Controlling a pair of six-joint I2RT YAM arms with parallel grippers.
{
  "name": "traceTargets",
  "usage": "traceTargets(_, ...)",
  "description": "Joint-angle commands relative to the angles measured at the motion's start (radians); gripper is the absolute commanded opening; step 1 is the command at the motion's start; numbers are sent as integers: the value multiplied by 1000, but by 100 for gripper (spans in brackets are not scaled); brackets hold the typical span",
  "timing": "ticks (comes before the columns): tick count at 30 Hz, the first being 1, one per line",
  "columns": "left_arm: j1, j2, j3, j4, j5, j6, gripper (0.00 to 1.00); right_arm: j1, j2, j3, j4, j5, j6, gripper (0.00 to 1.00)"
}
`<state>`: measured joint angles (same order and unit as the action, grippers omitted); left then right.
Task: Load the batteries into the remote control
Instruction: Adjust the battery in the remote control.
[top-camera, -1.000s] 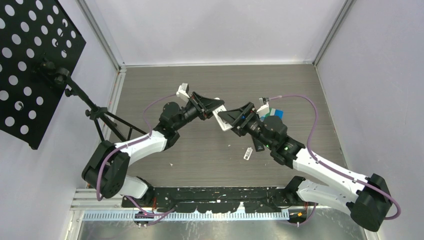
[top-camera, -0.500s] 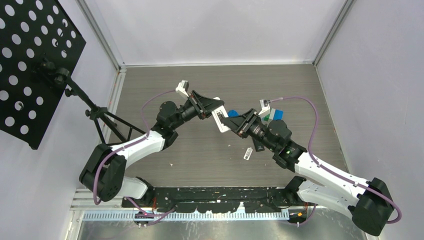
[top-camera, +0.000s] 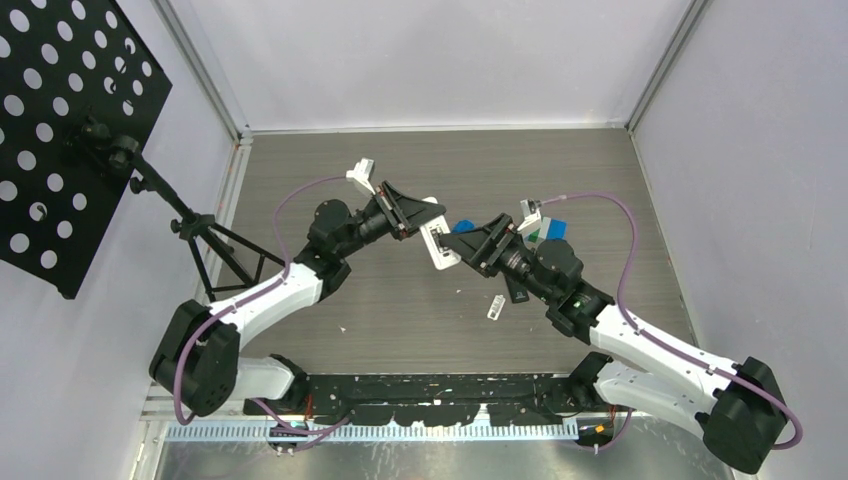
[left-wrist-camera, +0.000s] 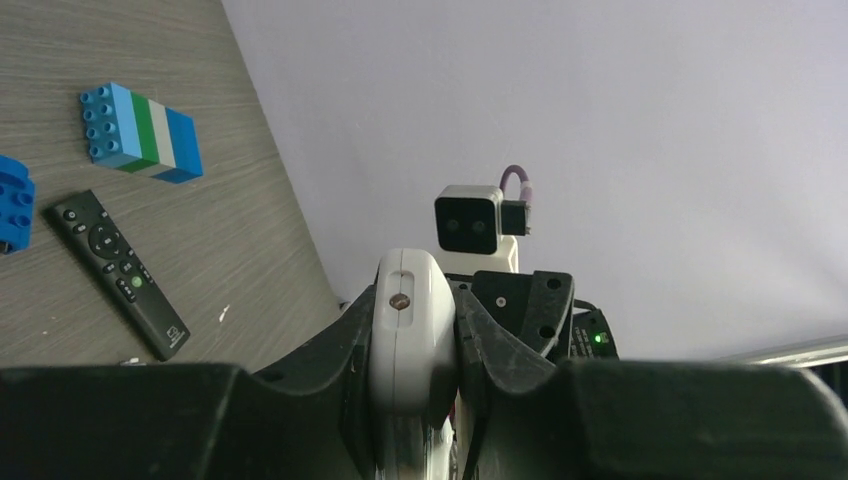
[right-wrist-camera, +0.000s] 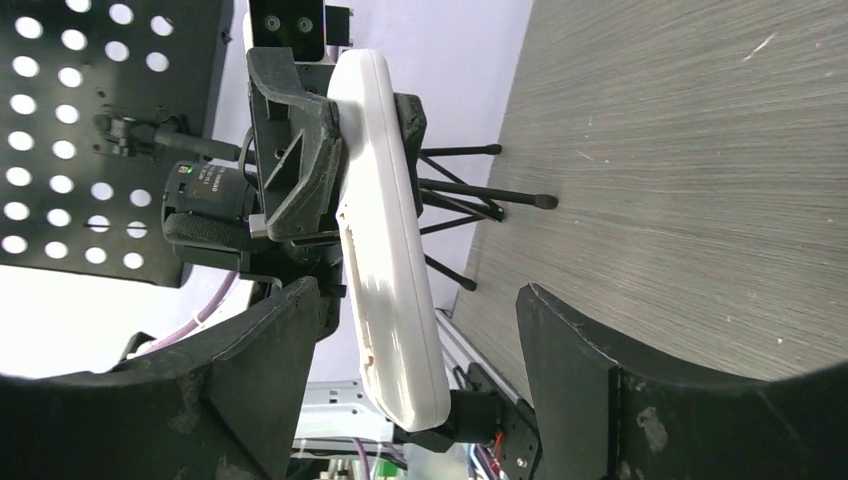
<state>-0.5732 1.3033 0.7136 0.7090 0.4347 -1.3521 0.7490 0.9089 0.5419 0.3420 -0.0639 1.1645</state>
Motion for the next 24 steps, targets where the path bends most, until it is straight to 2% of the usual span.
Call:
traceTargets(1, 10, -46, 51, -3, 46, 69, 0, -15, 13, -35, 216, -72, 51, 75)
traceTargets(4, 10, -43, 65, -2, 80, 84, 0, -20, 57, -20, 241, -96, 67, 67)
traceTargets(7, 10, -48, 69, -7, 105, 99, 0, -20, 83, 14, 195, -92, 42, 58)
traceTargets(11, 10, -55, 70, -22, 106, 113, 0, -20, 100, 70, 25, -28, -15, 41)
traceTargets(15, 11, -55, 72, -3, 119, 124, 0, -22, 107, 85, -125, 56, 17, 29)
traceTargets(19, 10, -58, 64, 54, 142, 128, 0, -30, 143, 118, -278, 109, 58, 23)
traceTargets(24, 10, -73, 60, 54, 141, 141, 0, -38, 165, 114, -230, 46, 53, 25)
